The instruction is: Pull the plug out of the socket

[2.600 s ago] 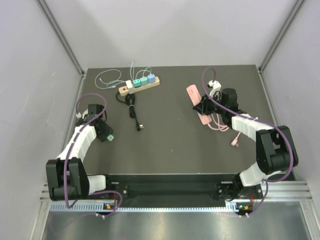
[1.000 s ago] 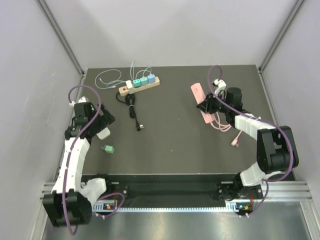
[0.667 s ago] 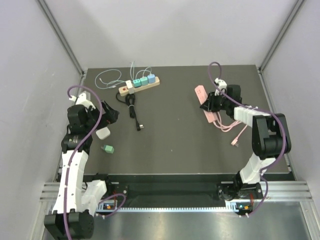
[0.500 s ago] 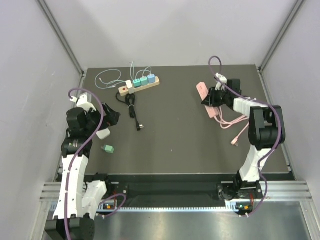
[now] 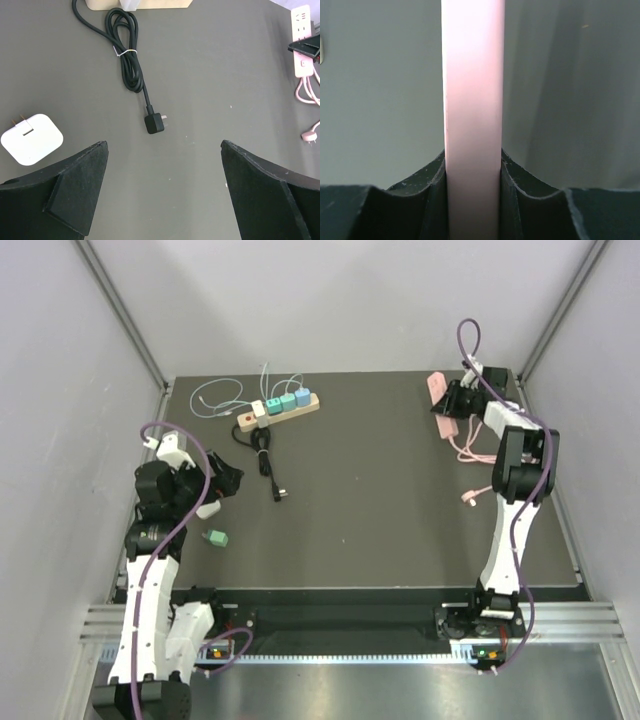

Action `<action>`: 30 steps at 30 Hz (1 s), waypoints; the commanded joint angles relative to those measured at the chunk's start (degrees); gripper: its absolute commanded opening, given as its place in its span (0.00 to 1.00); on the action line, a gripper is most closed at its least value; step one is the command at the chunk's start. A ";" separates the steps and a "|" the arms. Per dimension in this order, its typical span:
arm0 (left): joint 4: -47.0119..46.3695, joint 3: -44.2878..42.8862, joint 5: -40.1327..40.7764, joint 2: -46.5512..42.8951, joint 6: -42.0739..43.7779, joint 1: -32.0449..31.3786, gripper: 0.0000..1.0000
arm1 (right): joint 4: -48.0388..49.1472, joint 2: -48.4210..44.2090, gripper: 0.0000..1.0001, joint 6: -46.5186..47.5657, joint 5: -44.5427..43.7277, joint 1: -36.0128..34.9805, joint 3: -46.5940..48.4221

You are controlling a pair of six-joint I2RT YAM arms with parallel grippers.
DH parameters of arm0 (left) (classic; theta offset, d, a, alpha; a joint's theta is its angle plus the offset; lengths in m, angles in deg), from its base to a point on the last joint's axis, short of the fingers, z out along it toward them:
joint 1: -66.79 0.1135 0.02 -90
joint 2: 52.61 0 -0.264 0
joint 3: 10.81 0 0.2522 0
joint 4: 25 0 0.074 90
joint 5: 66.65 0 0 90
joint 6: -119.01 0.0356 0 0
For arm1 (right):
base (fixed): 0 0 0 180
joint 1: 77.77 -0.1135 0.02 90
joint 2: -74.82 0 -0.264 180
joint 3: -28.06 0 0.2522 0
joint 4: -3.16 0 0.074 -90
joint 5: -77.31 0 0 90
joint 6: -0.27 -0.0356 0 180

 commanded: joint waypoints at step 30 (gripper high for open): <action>-6.05 0.62 -0.62 2.03 -0.06 0.15 0.99 | 0.88 -8.25 0.80 14.16 -0.40 3.12 -1.34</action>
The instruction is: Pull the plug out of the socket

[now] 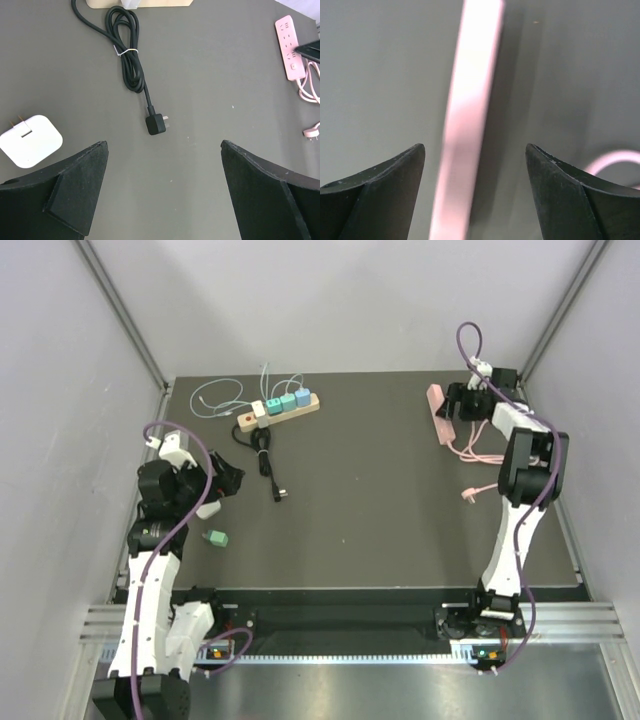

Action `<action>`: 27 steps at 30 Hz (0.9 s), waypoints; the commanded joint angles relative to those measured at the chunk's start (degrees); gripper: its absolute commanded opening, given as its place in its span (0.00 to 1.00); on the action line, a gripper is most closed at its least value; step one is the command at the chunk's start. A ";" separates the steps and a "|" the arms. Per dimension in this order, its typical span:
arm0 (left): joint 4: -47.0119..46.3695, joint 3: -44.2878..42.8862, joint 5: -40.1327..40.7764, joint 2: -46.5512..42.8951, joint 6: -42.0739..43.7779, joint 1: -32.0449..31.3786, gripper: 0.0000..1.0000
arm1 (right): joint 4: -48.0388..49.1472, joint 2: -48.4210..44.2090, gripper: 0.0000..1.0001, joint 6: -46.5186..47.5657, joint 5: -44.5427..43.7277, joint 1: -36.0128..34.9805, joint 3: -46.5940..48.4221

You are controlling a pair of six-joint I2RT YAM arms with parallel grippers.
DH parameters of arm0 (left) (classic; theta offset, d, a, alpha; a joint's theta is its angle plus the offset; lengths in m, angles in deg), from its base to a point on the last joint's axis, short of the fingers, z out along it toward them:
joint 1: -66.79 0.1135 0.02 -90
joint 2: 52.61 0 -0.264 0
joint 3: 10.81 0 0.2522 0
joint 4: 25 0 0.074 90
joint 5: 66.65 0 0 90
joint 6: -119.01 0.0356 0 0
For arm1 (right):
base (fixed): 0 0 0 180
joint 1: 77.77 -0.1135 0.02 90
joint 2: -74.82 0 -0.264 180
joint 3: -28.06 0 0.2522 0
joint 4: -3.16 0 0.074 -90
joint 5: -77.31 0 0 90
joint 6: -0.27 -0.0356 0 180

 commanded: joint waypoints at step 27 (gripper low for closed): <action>-15.62 -18.09 10.68 39.87 -5.31 -5.47 0.93 | -5.20 -55.89 0.83 11.76 23.26 -13.83 -39.72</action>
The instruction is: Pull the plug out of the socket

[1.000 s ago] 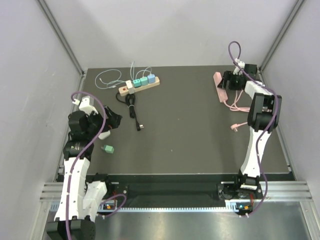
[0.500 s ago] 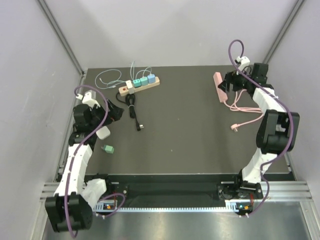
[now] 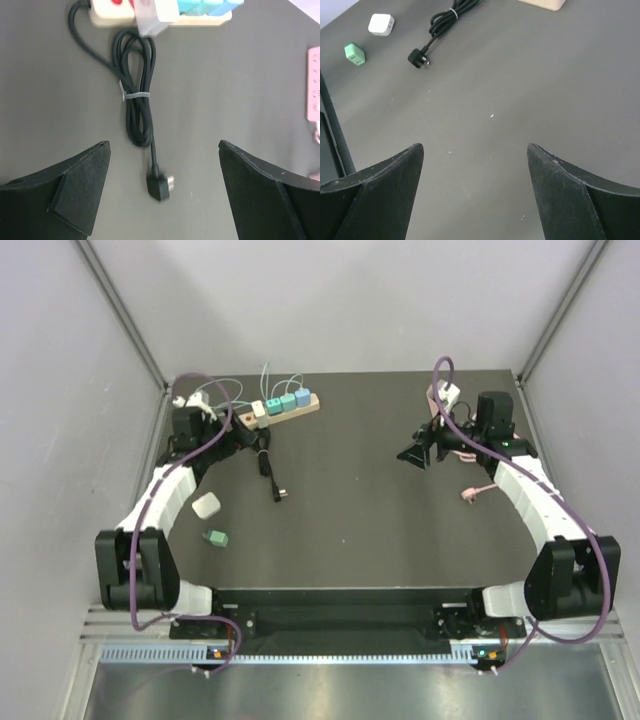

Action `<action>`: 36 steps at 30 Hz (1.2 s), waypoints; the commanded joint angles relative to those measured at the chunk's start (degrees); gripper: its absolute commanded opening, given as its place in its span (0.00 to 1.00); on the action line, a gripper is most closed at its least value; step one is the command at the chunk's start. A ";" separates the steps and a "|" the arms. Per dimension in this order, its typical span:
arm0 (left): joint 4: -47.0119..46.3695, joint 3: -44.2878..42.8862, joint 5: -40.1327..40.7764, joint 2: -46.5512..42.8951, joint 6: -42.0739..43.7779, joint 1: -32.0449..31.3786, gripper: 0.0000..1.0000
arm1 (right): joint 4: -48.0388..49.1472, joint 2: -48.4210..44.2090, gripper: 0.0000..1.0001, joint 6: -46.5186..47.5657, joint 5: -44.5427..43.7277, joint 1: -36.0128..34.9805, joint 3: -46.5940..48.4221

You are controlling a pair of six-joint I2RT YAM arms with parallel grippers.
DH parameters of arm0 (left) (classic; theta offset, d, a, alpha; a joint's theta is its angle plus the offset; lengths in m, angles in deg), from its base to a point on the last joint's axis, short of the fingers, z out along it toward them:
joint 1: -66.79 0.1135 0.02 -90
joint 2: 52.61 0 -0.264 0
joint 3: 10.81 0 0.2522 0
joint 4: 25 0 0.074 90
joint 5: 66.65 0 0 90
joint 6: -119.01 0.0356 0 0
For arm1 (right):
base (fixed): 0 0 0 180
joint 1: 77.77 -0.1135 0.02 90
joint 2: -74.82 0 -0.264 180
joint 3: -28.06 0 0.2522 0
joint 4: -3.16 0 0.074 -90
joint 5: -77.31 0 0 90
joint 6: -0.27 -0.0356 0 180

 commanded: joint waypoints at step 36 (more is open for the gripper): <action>24.33 -60.62 38.56 52.96 6.93 -13.89 0.63 | 6.27 -8.60 0.84 -1.39 2.17 4.77 -9.15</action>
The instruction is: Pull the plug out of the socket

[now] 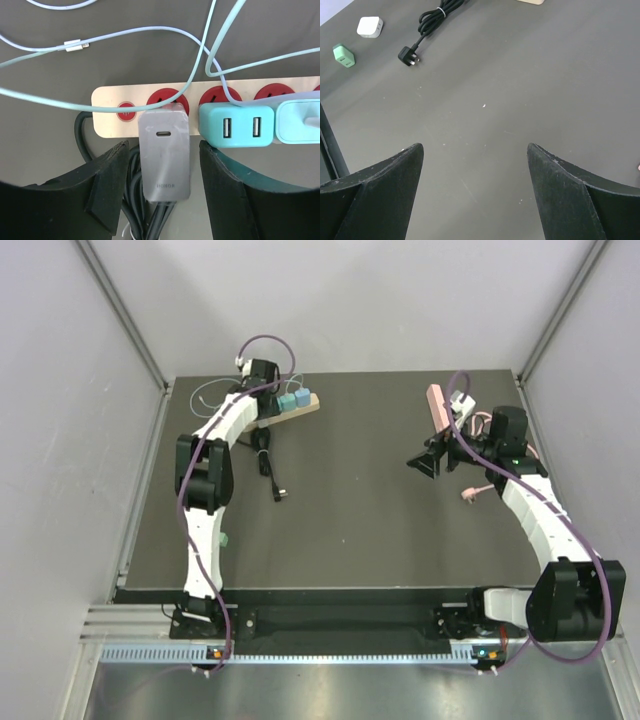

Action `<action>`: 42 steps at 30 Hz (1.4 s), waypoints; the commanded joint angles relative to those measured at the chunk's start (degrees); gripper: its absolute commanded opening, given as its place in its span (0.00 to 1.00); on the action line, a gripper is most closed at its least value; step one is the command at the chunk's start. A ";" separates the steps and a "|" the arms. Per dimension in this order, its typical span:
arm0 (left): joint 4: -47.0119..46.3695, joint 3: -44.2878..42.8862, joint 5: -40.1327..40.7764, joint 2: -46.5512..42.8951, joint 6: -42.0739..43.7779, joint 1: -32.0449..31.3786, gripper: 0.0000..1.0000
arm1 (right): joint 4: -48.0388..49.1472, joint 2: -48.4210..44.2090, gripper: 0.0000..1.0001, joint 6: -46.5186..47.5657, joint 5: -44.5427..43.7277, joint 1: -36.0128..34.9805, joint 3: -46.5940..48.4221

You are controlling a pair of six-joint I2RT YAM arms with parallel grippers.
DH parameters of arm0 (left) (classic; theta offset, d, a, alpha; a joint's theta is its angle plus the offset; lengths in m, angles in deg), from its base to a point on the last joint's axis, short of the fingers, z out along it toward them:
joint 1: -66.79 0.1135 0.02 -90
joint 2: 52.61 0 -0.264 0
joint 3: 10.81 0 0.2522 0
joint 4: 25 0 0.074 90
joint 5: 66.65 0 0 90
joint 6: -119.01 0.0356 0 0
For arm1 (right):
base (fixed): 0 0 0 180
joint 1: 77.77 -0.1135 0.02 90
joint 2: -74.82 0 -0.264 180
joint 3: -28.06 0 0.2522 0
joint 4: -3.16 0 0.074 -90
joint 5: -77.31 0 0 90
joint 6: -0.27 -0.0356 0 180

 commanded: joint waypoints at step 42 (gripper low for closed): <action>-32.70 38.89 -42.52 -29.37 4.37 -8.40 0.00 | 17.25 10.97 0.84 -15.75 9.49 -0.59 -6.84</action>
